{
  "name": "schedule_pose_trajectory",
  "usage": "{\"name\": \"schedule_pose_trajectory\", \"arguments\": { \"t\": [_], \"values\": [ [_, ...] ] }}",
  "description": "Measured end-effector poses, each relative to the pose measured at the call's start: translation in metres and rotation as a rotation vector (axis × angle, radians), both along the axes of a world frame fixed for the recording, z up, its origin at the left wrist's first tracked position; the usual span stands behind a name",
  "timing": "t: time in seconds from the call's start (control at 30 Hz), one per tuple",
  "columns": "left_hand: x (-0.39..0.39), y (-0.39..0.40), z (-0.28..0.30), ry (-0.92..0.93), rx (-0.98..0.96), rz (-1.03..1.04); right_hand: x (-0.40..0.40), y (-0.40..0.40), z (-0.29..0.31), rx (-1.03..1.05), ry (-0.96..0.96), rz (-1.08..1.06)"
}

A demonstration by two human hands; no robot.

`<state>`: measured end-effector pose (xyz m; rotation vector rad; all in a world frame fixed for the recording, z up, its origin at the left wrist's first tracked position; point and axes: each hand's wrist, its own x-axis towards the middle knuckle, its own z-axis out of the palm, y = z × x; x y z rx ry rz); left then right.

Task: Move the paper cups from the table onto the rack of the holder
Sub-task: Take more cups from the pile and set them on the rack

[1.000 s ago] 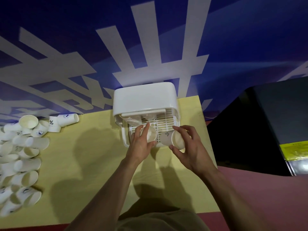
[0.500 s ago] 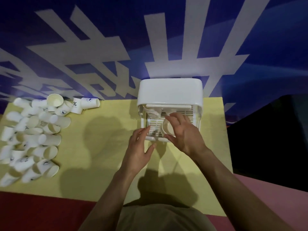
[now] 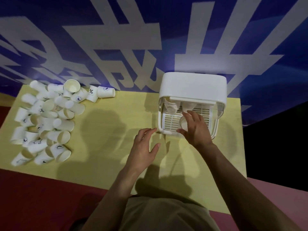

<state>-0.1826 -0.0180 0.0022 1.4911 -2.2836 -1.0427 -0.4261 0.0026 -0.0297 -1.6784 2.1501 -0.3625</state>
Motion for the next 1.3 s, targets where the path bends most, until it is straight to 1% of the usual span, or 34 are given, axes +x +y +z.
{"name": "schedule_pose_trajectory", "arguments": {
  "t": [0.1,0.17,0.23,0.33,0.47,0.63,0.73,0.83,0.9,1.07,1.2,1.3],
  "values": [
    [0.015,-0.007,0.001,0.015,-0.004,0.02,0.017,0.002,0.013,-0.117,-0.017,-0.023],
    [0.029,-0.014,-0.001,0.018,-0.008,0.039,0.041,-0.001,0.022,-0.191,-0.012,-0.002],
    [0.048,-0.021,-0.005,0.001,-0.012,0.078,0.071,-0.006,0.031,-0.221,-0.014,0.04],
    [0.084,-0.032,-0.011,-0.016,-0.009,0.18,0.114,-0.017,0.038,-0.214,-0.023,0.113],
    [0.151,-0.046,-0.022,-0.061,-0.044,0.376,0.166,-0.038,0.035,-0.169,-0.041,0.202],
    [0.25,-0.059,-0.035,-0.238,-0.186,0.643,0.233,-0.07,0.028,-0.116,-0.021,0.312],
    [0.294,-0.066,-0.046,-0.302,-0.148,0.827,0.272,-0.089,0.024,-0.082,-0.014,0.36],
    [0.325,-0.074,-0.061,-0.344,-0.063,0.902,0.304,-0.105,0.018,-0.06,0.011,0.407],
    [0.338,-0.079,-0.071,-0.344,0.005,0.927,0.32,-0.114,0.016,-0.053,0.014,0.426],
    [0.359,-0.093,-0.098,-0.351,0.129,0.901,0.345,-0.133,0.01,-0.008,0.029,0.458],
    [0.368,-0.097,-0.115,-0.253,0.115,0.881,0.368,-0.153,0.001,0.025,0.012,0.479],
    [0.377,-0.097,-0.122,-0.157,0.095,0.872,0.394,-0.17,-0.008,0.051,-0.03,0.536]
  ]
}}
